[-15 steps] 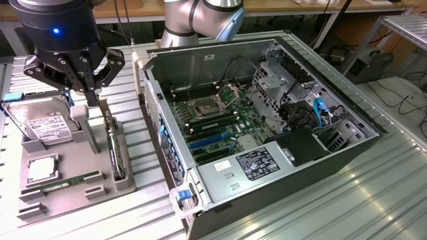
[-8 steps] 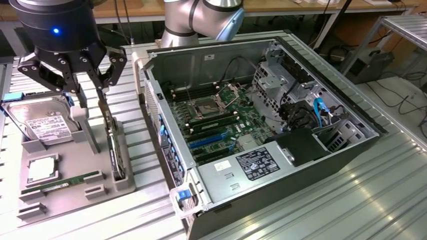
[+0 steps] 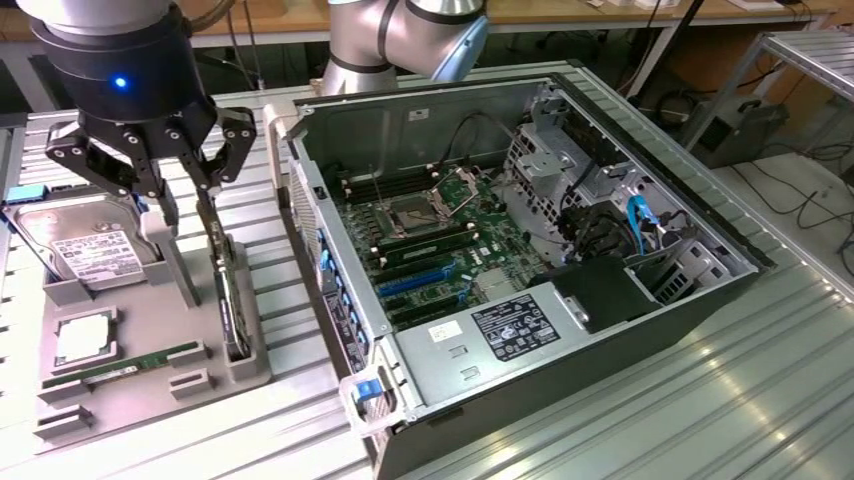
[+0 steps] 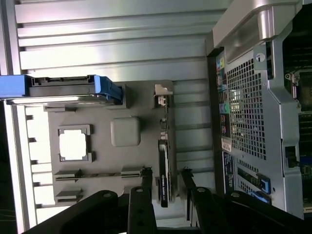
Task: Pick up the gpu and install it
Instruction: 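Pick up the gpu and move the gpu toward the slot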
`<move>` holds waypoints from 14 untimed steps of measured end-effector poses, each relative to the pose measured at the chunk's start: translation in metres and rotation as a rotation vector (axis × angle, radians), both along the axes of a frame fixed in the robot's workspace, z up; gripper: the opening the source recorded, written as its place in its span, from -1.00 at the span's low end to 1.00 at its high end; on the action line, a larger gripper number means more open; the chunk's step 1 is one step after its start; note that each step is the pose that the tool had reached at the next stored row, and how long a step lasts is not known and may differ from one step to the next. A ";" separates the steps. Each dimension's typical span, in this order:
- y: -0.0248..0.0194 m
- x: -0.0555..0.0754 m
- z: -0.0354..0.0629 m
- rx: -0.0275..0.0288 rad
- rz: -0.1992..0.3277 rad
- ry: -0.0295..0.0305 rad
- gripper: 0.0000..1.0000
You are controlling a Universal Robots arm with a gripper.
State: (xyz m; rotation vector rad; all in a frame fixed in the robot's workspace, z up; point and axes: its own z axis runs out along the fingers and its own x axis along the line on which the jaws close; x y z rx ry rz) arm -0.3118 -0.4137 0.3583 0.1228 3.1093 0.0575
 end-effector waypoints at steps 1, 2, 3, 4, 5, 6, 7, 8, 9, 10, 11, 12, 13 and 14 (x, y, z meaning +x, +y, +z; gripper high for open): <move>0.0000 0.000 -0.0037 0.0000 0.000 -0.0002 -0.28; 0.0000 0.000 -0.0060 0.0000 -0.001 -0.0001 -0.28; 0.0000 0.000 -0.0077 0.0000 -0.001 -0.0001 -0.28; -0.0001 0.000 -0.0116 0.0000 -0.001 -0.0001 -0.28; 0.0000 0.000 -0.0150 0.0000 -0.001 -0.0002 -0.28; 0.0000 0.000 -0.0183 0.0000 -0.002 -0.0002 -0.28; -0.0001 0.000 -0.0214 0.0000 -0.003 -0.0003 -0.28; -0.0002 0.000 -0.0247 0.0000 -0.004 -0.0004 -0.28; -0.0004 0.000 -0.0272 0.0000 -0.005 -0.0005 -0.28; -0.0007 0.000 -0.0289 0.0000 -0.006 -0.0005 -0.28; -0.0011 0.000 -0.0323 0.0000 -0.006 -0.0007 -0.28; -0.0017 0.000 -0.0362 0.0000 -0.007 -0.0009 -0.28; -0.0020 0.000 -0.0379 0.0000 -0.007 -0.0011 -0.28; -0.0025 0.000 -0.0397 0.0000 -0.007 -0.0015 -0.28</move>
